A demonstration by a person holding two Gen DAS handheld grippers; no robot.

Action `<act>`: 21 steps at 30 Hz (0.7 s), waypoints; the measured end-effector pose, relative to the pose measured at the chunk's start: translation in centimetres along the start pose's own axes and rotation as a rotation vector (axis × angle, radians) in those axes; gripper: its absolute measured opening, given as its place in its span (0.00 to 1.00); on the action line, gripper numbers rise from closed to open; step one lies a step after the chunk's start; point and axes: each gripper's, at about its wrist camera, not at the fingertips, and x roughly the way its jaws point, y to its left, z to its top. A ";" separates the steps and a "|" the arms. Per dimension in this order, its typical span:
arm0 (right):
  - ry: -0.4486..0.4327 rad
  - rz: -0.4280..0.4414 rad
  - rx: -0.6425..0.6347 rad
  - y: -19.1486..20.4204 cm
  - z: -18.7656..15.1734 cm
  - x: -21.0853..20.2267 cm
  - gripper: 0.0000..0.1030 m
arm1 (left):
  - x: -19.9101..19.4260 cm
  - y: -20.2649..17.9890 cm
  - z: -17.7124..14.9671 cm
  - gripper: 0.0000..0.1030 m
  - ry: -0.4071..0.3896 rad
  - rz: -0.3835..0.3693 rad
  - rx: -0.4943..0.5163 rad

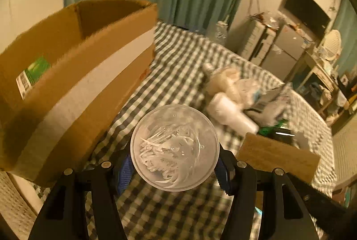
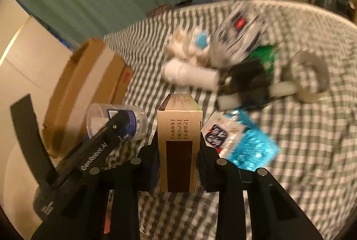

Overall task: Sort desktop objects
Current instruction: 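Drop the container and medicine box into the cardboard box with both tools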

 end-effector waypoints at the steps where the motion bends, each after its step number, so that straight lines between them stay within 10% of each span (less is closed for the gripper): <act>1: -0.019 0.004 0.004 -0.1 0.0 -1.3 0.27 | -1.5 -0.4 0.4 0.61 -0.019 -0.017 0.010; 10: -0.172 0.145 -0.113 6.7 3.8 -10.5 0.27 | -13.9 2.8 6.6 0.61 -0.284 -0.014 -0.013; 21: -0.031 0.285 -0.298 22.2 8.7 1.1 0.28 | -9.9 12.6 7.6 0.62 -0.246 0.171 -0.151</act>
